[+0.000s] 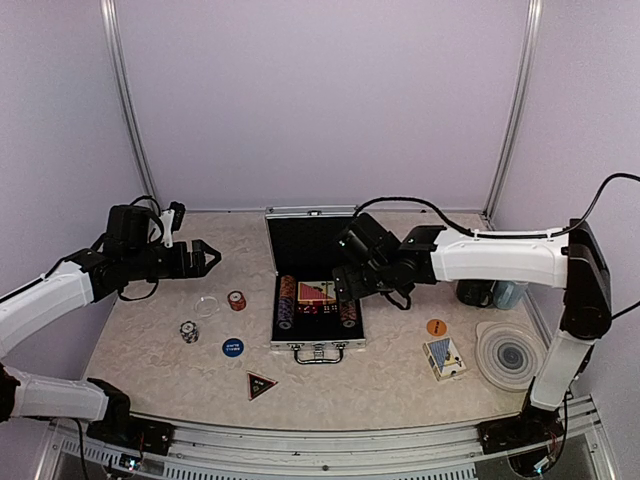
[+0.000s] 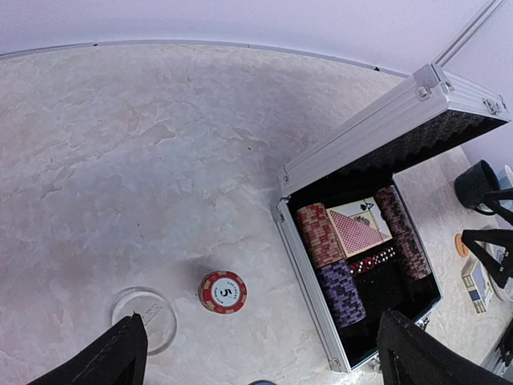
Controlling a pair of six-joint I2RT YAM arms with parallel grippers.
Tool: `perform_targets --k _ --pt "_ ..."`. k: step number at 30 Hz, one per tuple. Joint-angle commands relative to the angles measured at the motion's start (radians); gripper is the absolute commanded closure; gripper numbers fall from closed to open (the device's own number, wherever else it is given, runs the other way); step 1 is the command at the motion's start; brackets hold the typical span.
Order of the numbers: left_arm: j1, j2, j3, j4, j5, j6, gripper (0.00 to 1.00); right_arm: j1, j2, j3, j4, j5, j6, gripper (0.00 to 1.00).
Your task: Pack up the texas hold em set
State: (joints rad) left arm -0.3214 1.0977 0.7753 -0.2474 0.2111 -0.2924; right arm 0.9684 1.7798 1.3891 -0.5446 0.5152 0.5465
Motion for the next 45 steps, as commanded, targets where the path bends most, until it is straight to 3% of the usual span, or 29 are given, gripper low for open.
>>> perform_targets --k 1,15,27,35,45 --pt "0.004 -0.003 0.010 0.029 0.020 -0.011 0.01 -0.019 0.048 -0.023 0.010 0.015 0.034 0.01" --pt "-0.001 -0.016 0.008 0.025 0.007 -0.007 0.01 -0.020 0.336 0.256 -0.001 -0.014 -0.034 0.01" --pt "0.003 -0.012 0.010 0.026 0.013 -0.007 0.01 -0.023 0.504 0.360 -0.056 -0.035 -0.045 0.01" --pt "0.003 -0.012 0.008 0.025 0.011 -0.007 0.01 -0.023 0.415 0.300 -0.055 -0.029 -0.032 0.01" --pt "0.003 -0.010 0.010 0.025 0.013 -0.007 0.01 -0.023 0.074 0.038 -0.072 0.005 0.010 0.01"
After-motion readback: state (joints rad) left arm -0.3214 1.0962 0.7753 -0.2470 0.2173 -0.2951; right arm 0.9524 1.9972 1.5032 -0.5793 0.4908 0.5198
